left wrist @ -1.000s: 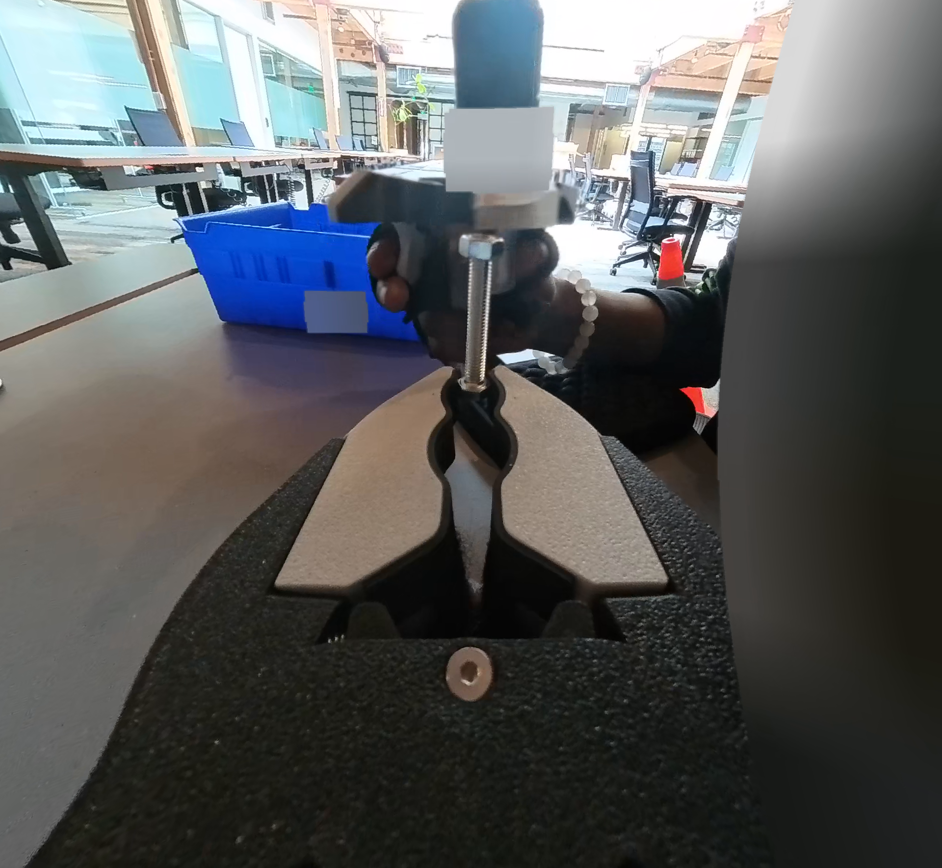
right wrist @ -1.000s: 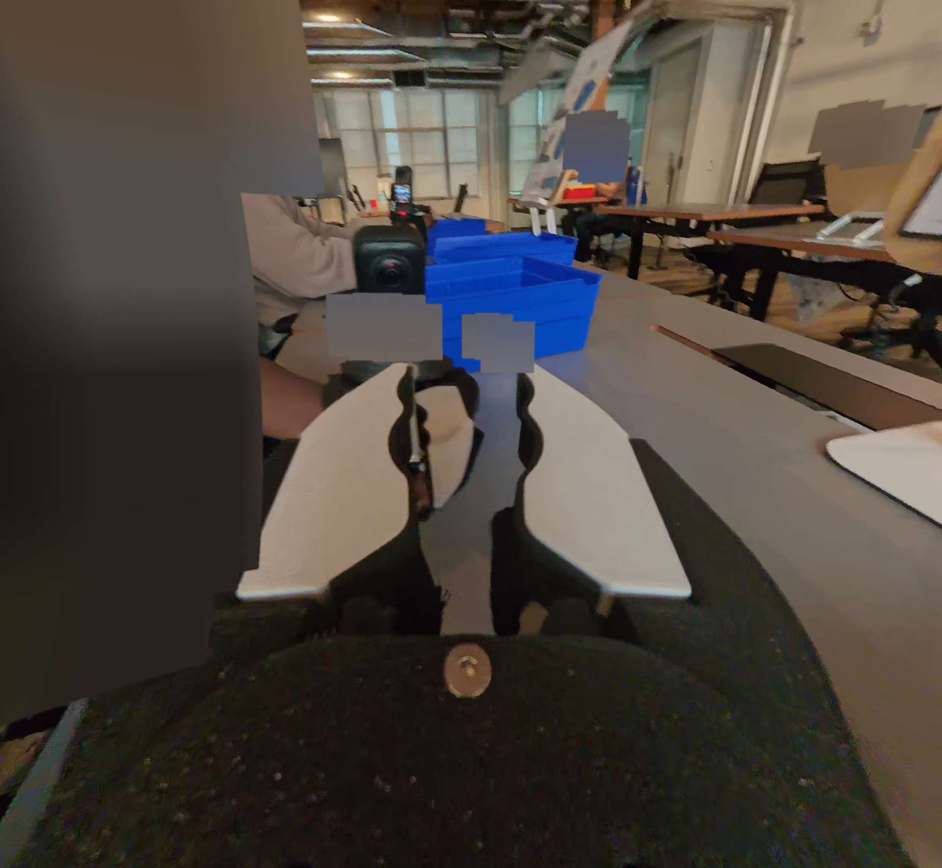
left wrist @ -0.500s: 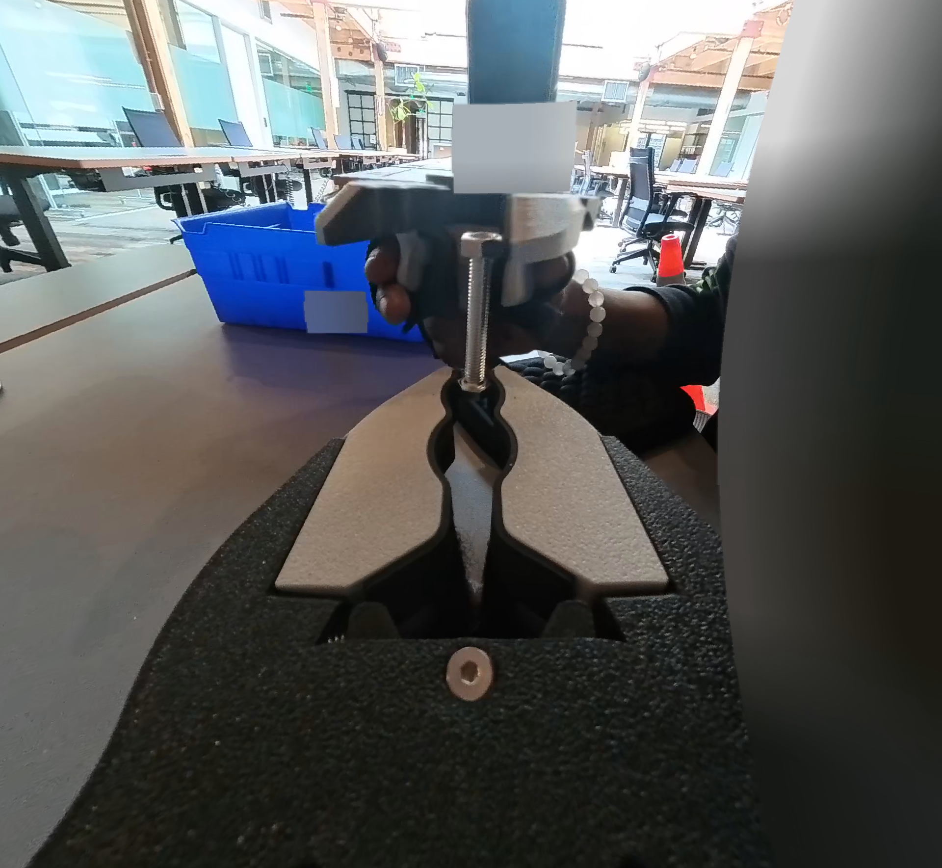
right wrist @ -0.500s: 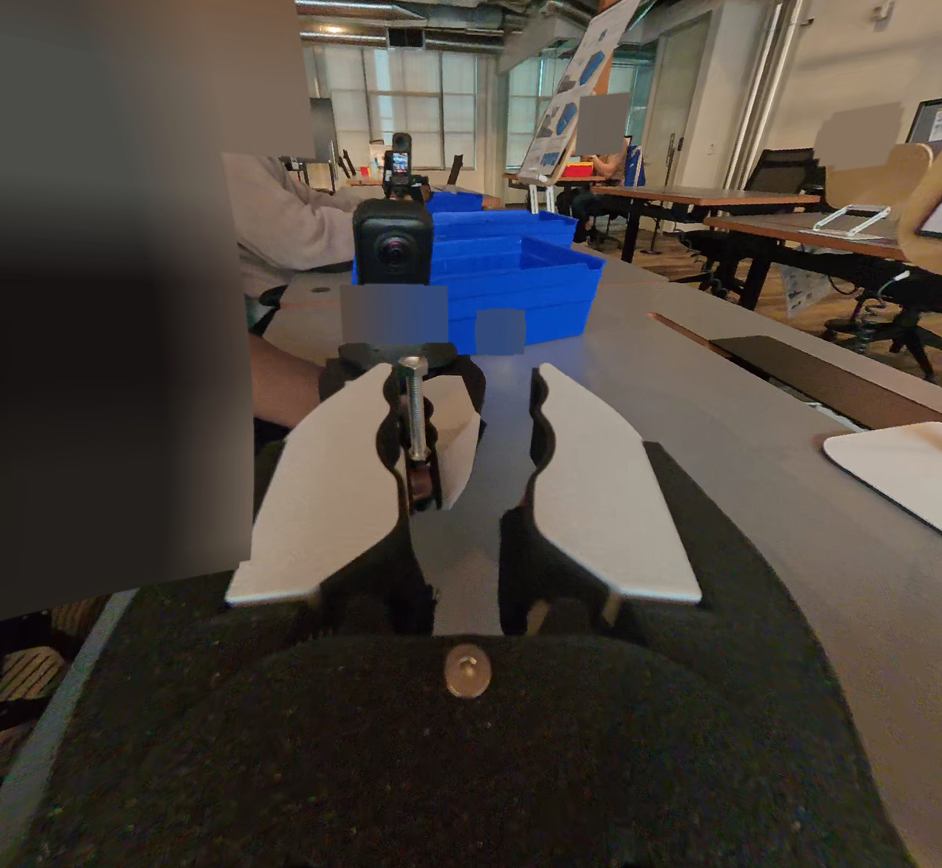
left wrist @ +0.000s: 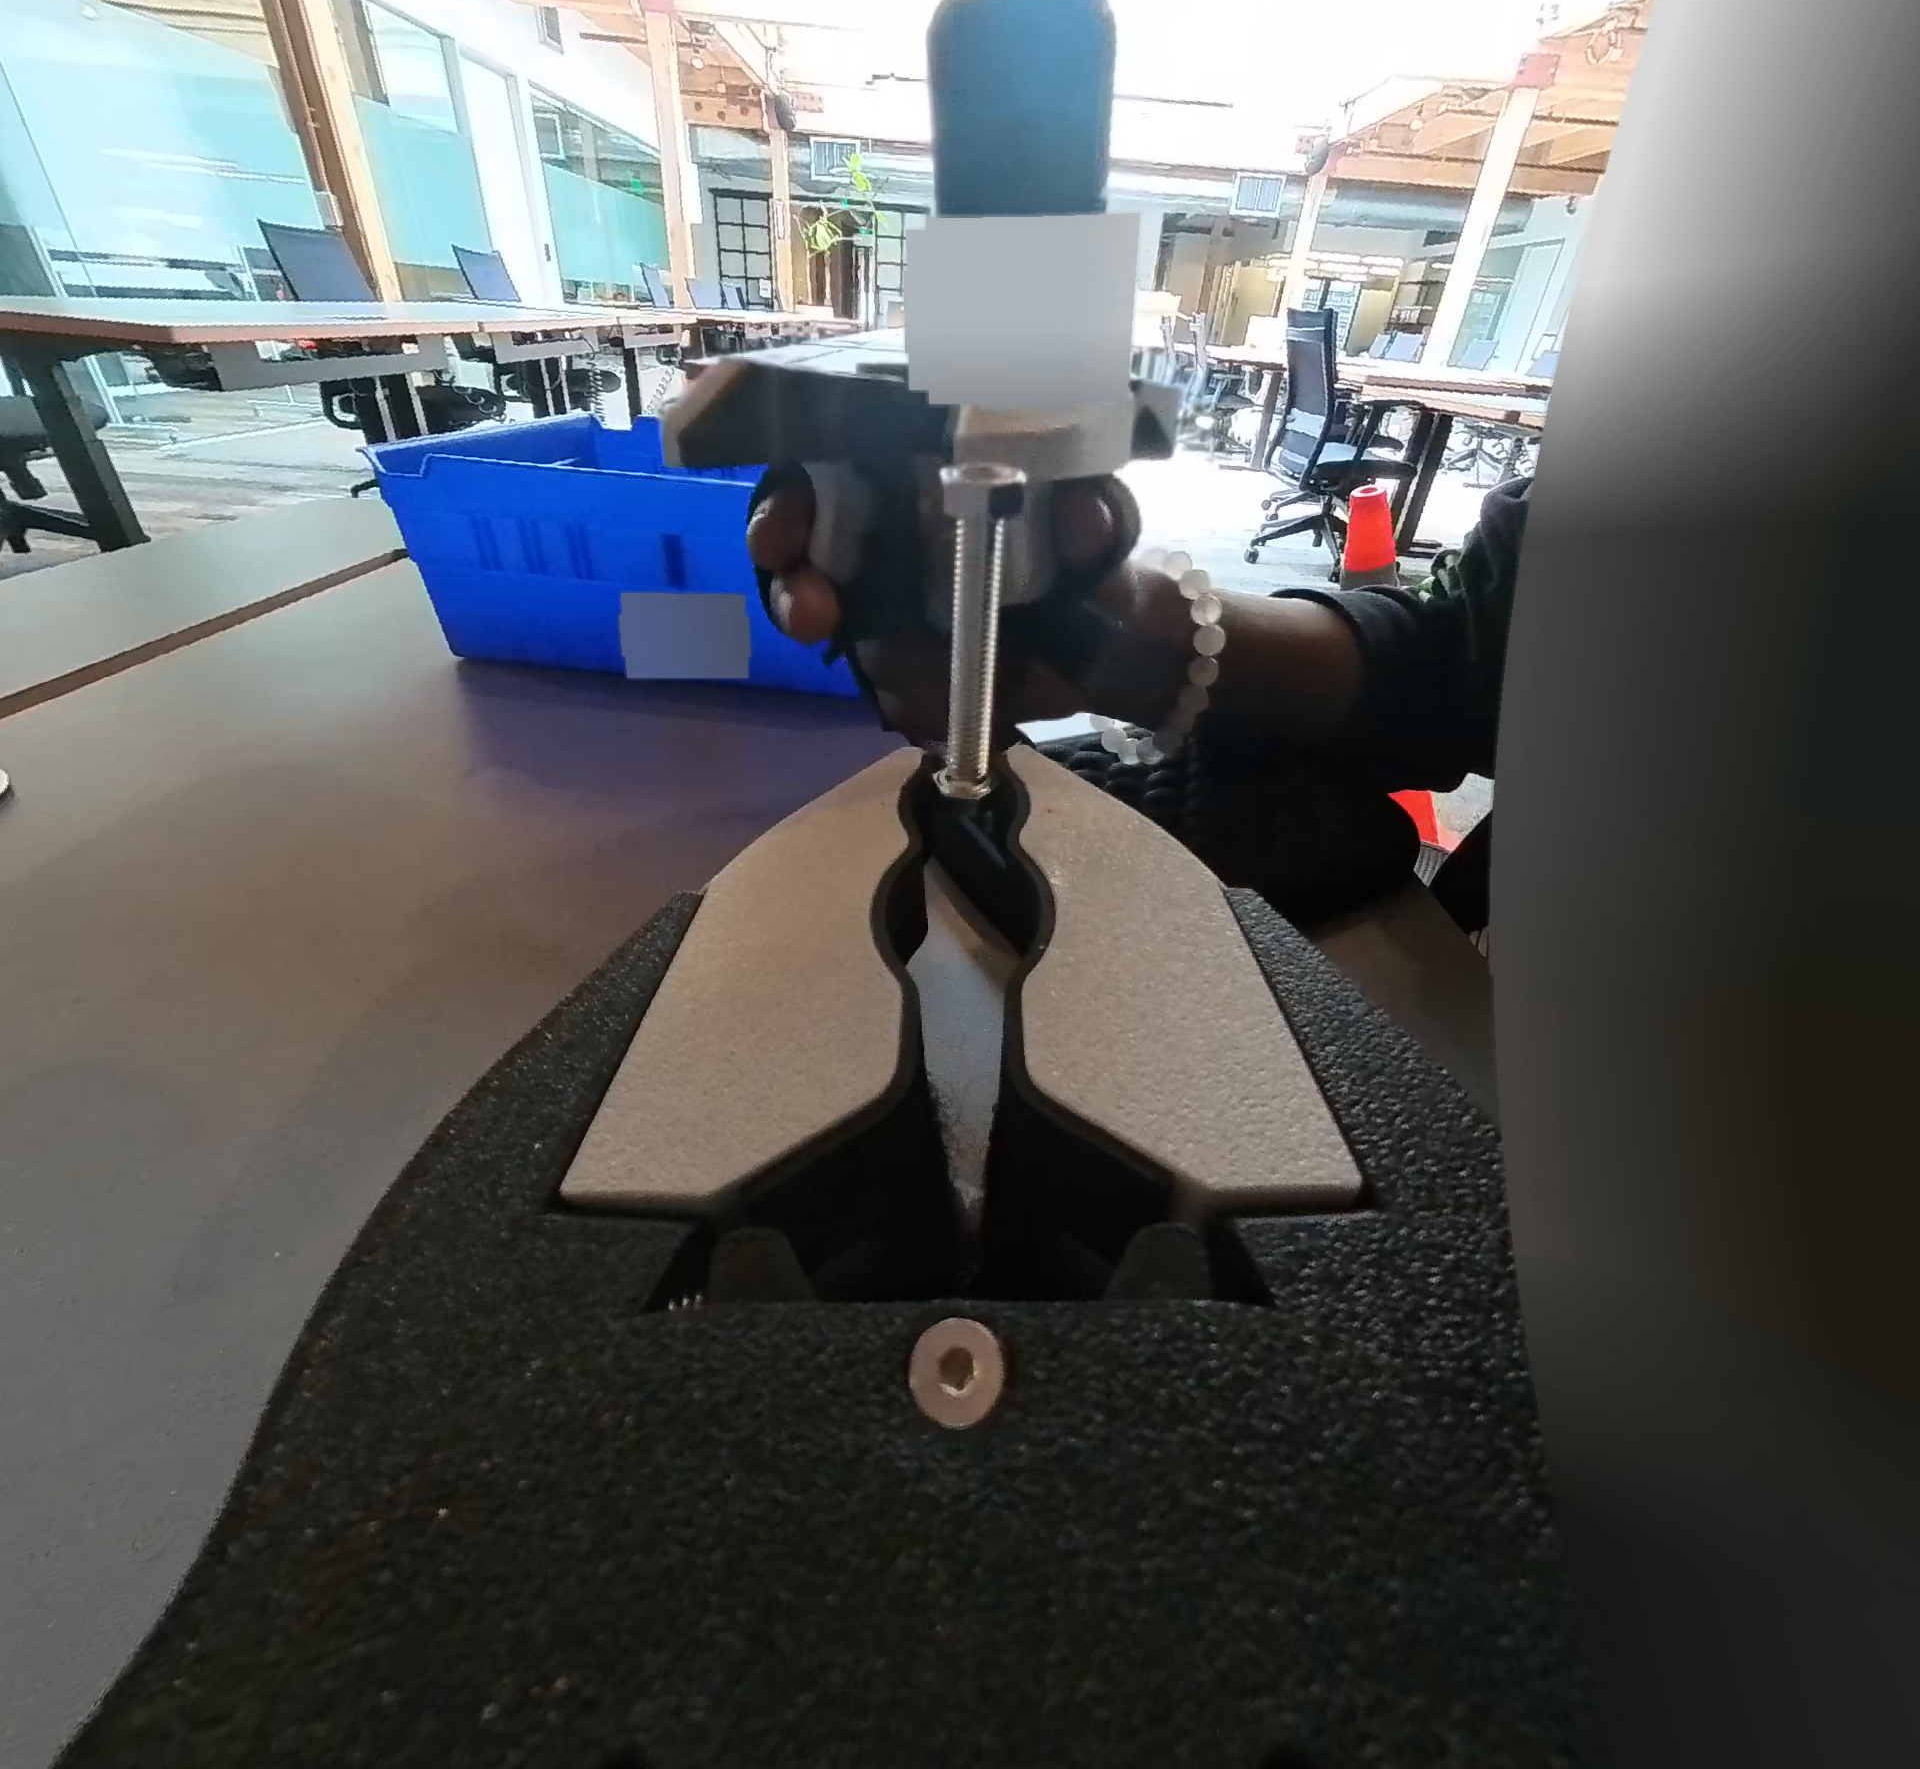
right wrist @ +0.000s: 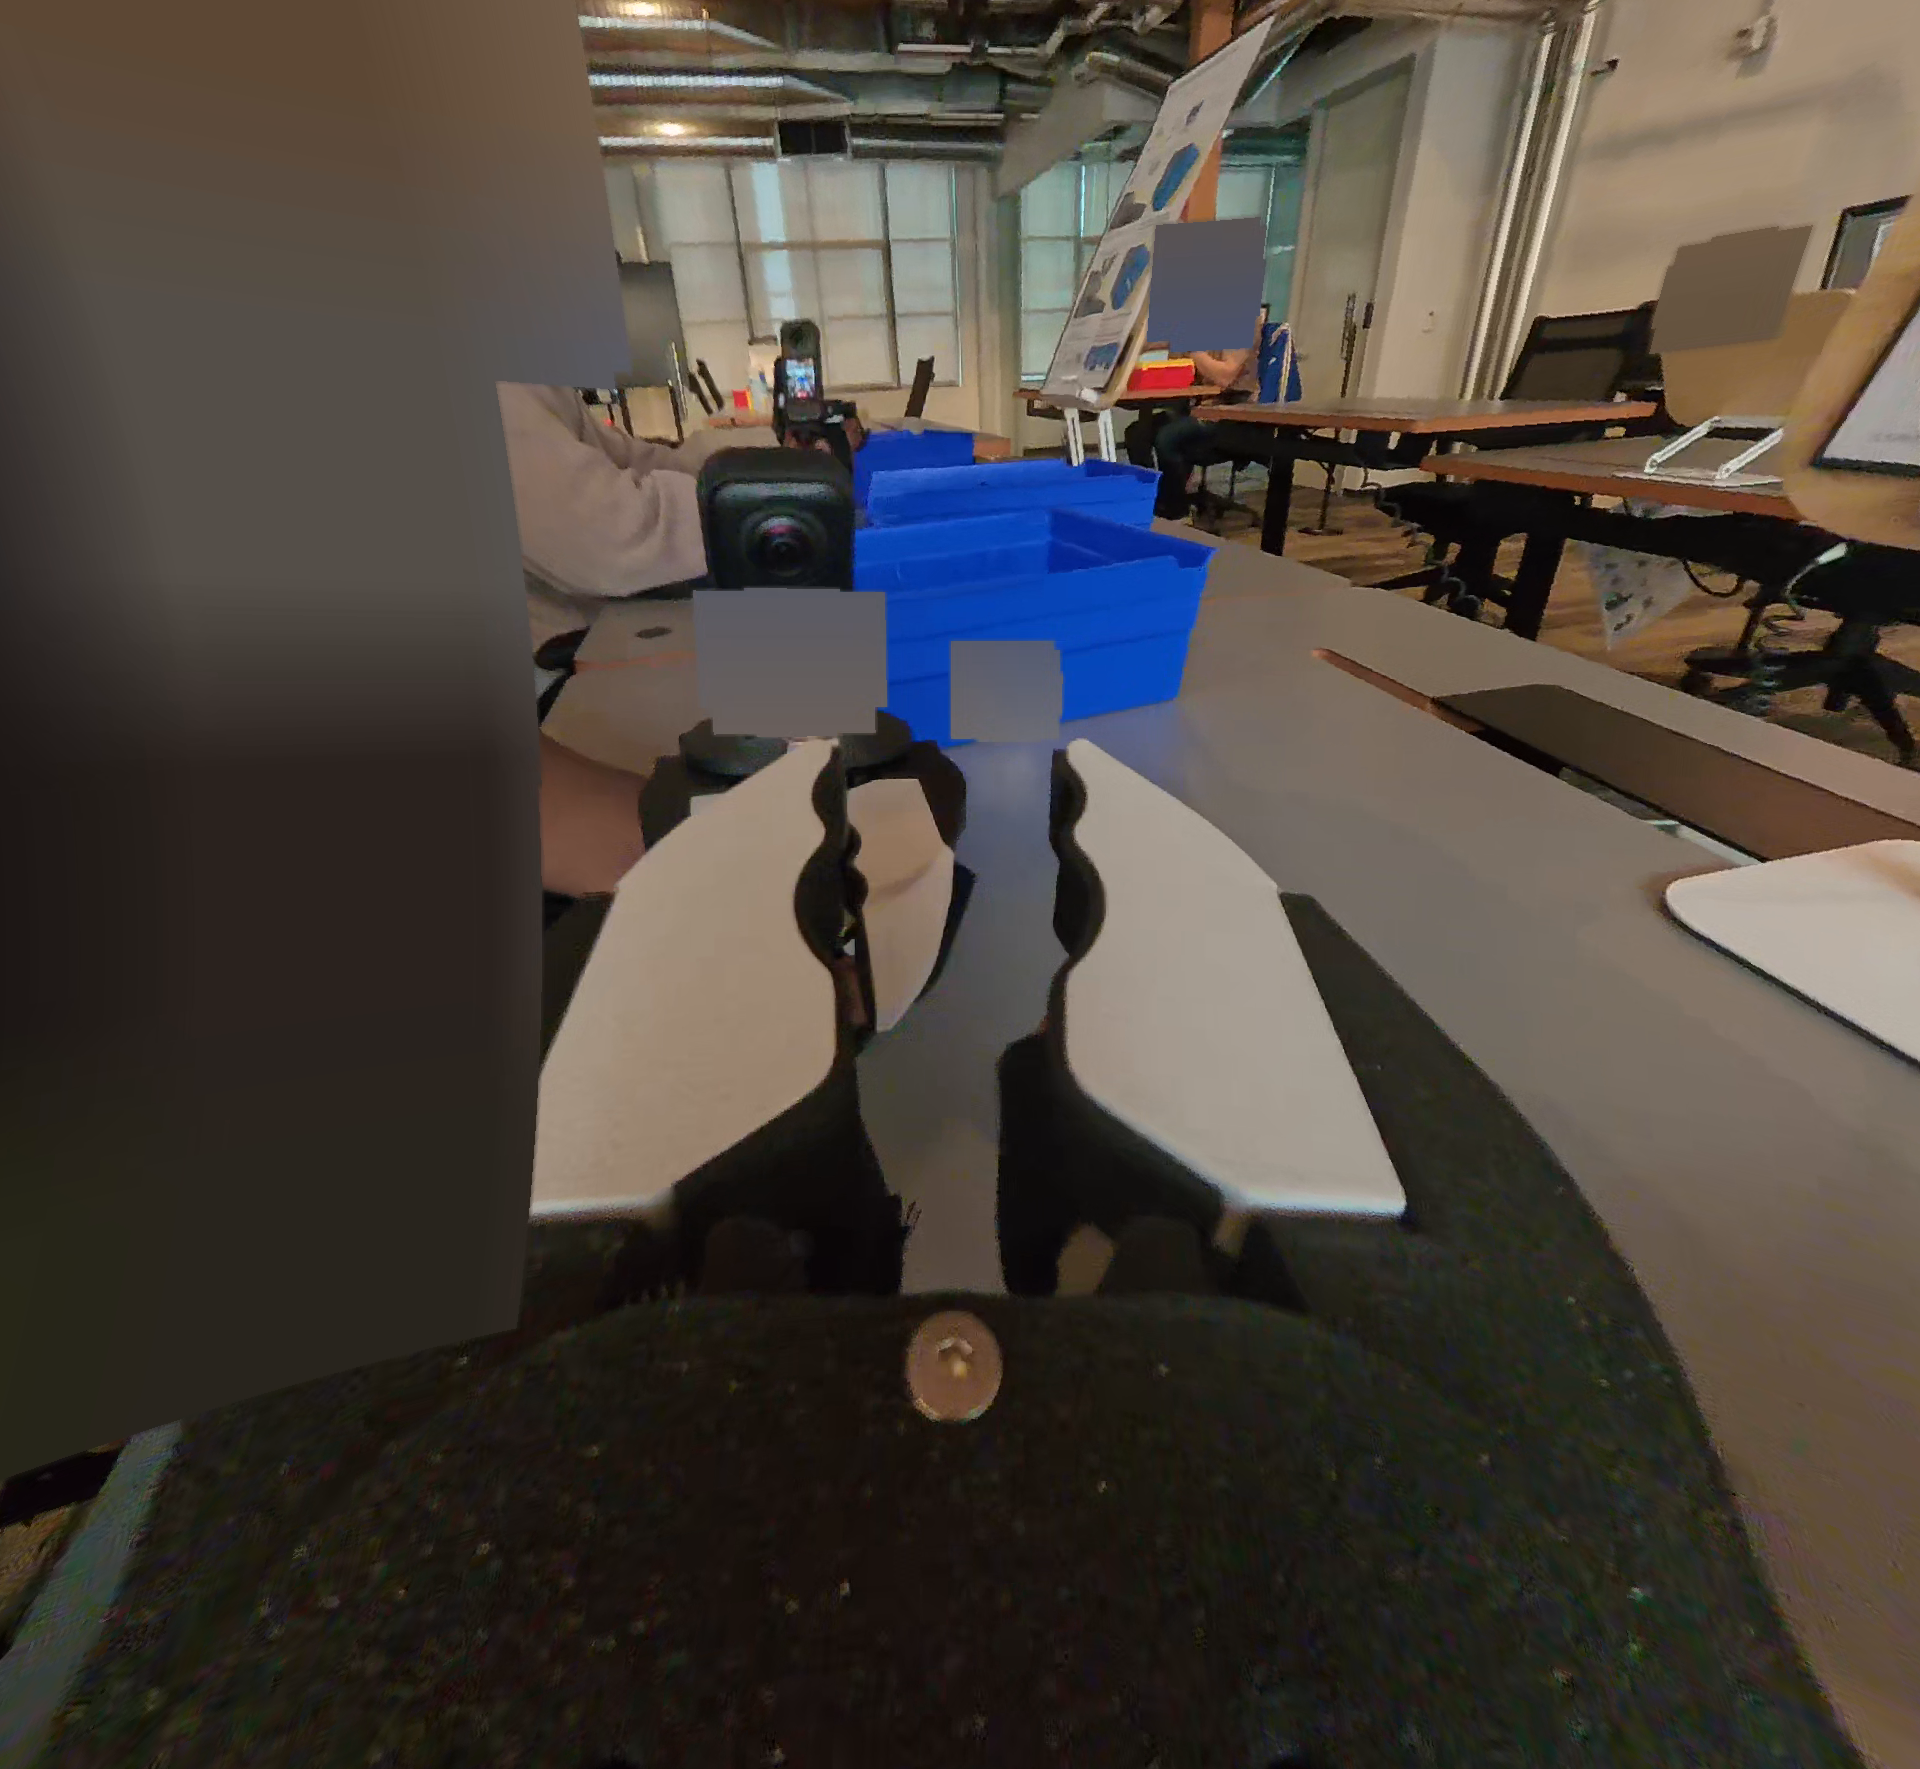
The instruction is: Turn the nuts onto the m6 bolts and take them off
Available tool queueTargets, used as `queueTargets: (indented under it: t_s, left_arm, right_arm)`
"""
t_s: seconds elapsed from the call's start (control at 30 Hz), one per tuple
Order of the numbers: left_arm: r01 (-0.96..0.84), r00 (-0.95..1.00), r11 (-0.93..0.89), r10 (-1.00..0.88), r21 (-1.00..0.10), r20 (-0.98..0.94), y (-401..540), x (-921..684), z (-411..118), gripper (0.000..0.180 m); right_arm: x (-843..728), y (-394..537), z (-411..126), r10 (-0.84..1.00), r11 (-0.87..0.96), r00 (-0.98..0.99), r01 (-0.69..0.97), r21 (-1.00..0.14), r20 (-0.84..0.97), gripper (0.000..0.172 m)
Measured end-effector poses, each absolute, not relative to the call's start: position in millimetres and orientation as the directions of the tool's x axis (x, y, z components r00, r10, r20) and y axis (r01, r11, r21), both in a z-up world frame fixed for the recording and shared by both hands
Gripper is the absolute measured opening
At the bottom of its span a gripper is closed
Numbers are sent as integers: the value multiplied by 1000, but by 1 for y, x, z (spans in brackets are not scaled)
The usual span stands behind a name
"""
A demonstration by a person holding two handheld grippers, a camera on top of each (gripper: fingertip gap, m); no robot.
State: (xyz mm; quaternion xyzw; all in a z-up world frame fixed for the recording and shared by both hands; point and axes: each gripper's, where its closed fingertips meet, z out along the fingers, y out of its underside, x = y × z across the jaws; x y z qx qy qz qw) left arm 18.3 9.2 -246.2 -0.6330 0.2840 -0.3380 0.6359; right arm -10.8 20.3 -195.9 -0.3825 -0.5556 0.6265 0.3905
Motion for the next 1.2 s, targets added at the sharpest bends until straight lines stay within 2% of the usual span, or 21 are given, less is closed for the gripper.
queueTargets:
  t_s: [0.2,0.3,0.4,0.6,0.73,0.9,1.2]
  left_arm:
    - [67,609,-29,-790,-997,64,9,19,-246,9]
    - [69,610,-30,-789,-997,66,9,18,-246,9]
    - [68,610,-29,-790,-997,65,9,19,-246,9]
    - [71,612,-32,-788,-997,69,10,18,-246,9]
    - [72,611,-35,-788,-997,72,10,18,-247,9]
    - [75,613,-33,-787,-997,72,10,18,-246,9]
    - [89,610,-18,-790,-996,69,8,16,-243,9]
  right_arm:
    - [-13,5,-198,907,-17,-421,-57,-998,9,45]
    - [-12,14,-198,917,-35,-399,-57,-998,-9,35]
    - [-9,20,-193,912,-85,-408,-73,-994,-48,35]
    - [-11,6,-198,904,12,-425,-61,-998,37,40]
    - [-5,9,-195,893,25,-446,-69,-997,53,30]
    - [2,13,-189,898,102,-420,-83,-991,128,28]
    - [-2,24,-201,914,112,-390,-22,-993,112,23]
